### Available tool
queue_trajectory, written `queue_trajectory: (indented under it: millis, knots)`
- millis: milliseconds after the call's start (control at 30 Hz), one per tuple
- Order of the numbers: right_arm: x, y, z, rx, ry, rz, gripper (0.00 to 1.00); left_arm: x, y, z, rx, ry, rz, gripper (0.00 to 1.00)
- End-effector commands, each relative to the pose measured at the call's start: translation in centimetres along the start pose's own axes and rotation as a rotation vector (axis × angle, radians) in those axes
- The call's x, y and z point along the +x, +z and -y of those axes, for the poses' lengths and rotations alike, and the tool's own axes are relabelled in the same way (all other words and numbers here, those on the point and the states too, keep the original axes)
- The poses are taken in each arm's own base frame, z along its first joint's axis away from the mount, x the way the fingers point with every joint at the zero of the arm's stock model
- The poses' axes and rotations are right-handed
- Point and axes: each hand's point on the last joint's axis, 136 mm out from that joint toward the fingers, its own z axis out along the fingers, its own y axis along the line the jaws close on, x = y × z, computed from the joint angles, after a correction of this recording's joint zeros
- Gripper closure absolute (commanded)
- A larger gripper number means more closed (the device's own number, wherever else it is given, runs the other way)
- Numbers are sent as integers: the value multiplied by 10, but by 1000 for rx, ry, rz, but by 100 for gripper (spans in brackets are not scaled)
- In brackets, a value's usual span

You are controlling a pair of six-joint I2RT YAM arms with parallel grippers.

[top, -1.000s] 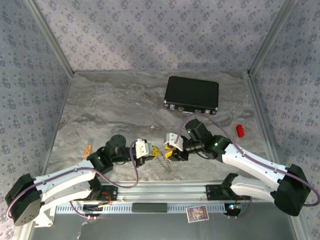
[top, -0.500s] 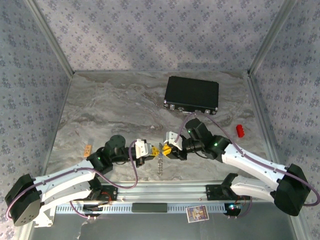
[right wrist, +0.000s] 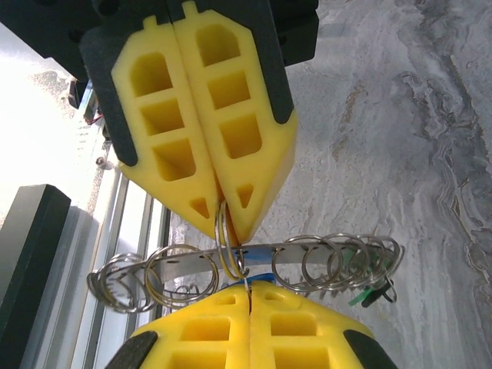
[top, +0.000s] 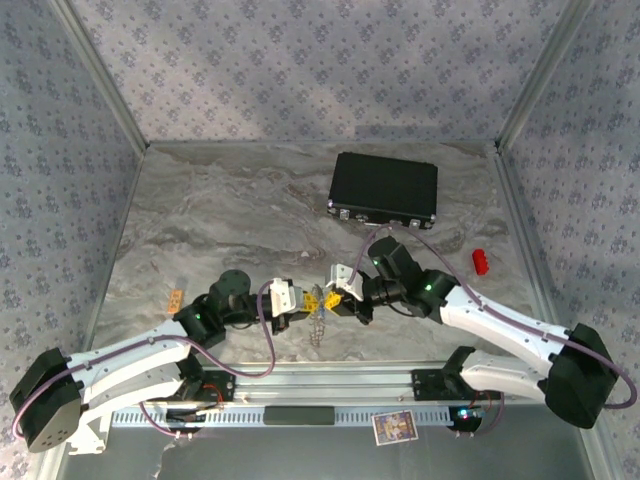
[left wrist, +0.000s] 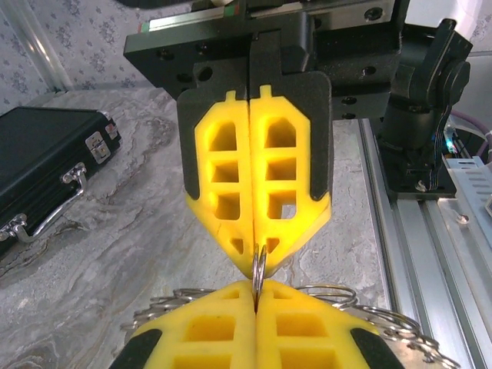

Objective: Put the keys on the keyring

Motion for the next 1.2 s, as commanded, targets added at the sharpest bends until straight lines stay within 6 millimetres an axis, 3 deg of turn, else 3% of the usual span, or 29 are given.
queue_trajectory:
  millis: [0, 200, 300, 533, 733, 1167]
  knots:
    - [-10, 4, 3, -19, -20, 11, 94, -26, -2, 6, 40, 33, 98, 100]
    - [-12, 6, 4, -29, -26, 10, 84, -25, -2, 7, 46, 29, 93, 100]
    - [-9, 3, 3, -18, -23, 4, 74, -24, -2, 6, 40, 31, 90, 100]
    - [-5, -8, -3, 10, -30, 21, 64, -22, -2, 5, 33, 31, 85, 100]
    - [5, -7, -6, 11, 13, 16, 61, -23, -3, 3, 19, 36, 93, 100]
    - [7, 14, -9, -21, 42, 51, 61, -27, -4, -2, -15, 48, 108, 100]
